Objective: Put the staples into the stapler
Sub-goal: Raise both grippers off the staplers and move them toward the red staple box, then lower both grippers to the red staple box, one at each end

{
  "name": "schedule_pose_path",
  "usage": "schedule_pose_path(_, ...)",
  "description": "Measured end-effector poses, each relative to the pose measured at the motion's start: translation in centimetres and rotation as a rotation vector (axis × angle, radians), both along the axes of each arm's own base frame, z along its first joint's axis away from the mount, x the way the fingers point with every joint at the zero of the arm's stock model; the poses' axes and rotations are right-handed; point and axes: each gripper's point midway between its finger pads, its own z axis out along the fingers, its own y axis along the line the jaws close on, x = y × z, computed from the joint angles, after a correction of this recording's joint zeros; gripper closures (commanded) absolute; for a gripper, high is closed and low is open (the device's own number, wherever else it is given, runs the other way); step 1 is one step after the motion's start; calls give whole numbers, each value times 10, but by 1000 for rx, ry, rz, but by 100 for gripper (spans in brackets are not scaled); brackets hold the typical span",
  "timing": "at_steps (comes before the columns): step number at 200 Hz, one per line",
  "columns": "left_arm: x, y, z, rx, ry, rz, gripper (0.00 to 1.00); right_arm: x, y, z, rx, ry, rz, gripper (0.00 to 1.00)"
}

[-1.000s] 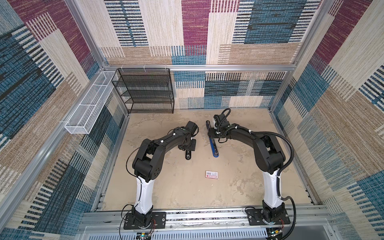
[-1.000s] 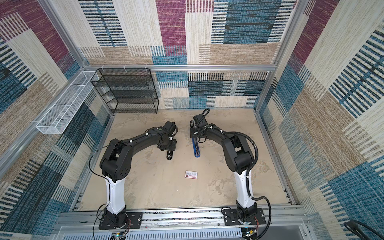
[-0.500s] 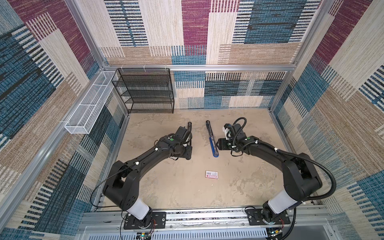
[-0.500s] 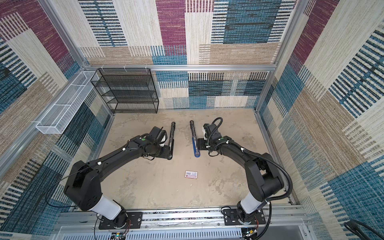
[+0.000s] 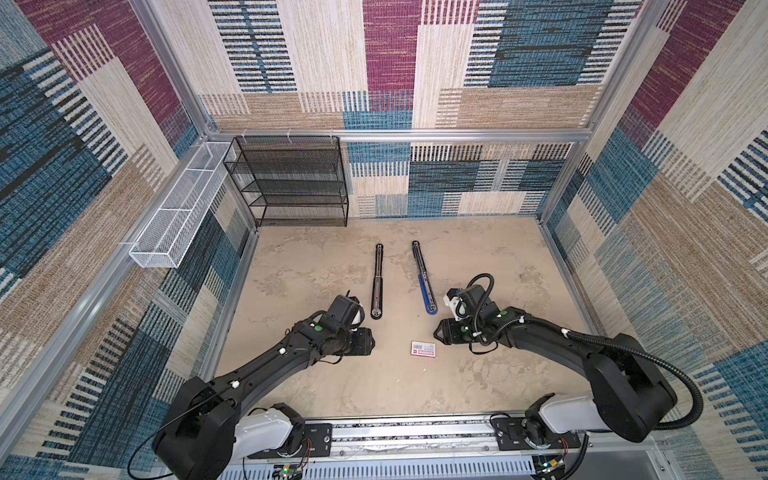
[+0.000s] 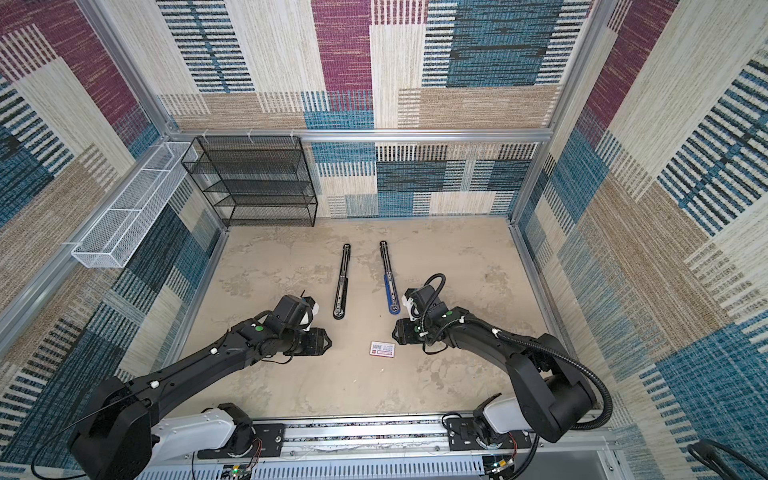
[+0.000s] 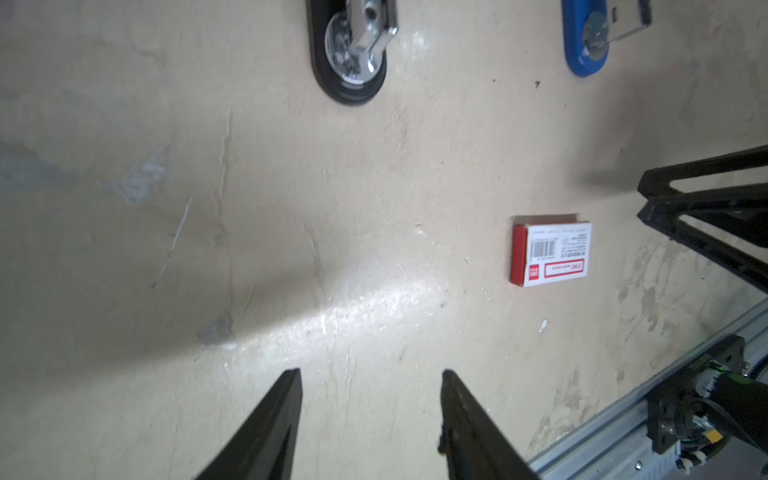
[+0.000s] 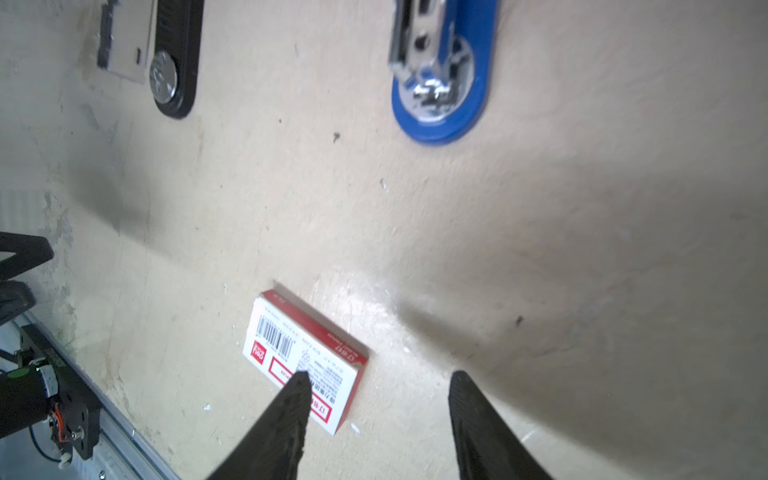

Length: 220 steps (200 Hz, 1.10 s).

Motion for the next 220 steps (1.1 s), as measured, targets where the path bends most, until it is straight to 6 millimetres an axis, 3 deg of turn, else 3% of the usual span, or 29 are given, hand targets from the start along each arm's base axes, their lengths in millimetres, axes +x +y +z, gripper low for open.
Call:
schedule_pose_path(37, -3, -3, -10, -27, 23, 23, 46, -17, 17, -14, 15, 68, 61, 51)
schedule_pose_path(82, 0, -6, -14, -55, 23, 52, 53, -29, 46, -13, 73, 99, 139, 56)
schedule_pose_path(153, -3, -21, -24, -90, 78, 32, 49, -34, 85, -7, 169, 121, 228, 53)
schedule_pose_path(200, -11, -43, -28, -98, 110, -39, 48, -35, 84, 0, 168, 99, 229, 51)
schedule_pose_path(220, -14, -48, -32, -103, 127, -53, 49, -41, 77, -7, 150, 110, 227, 54)
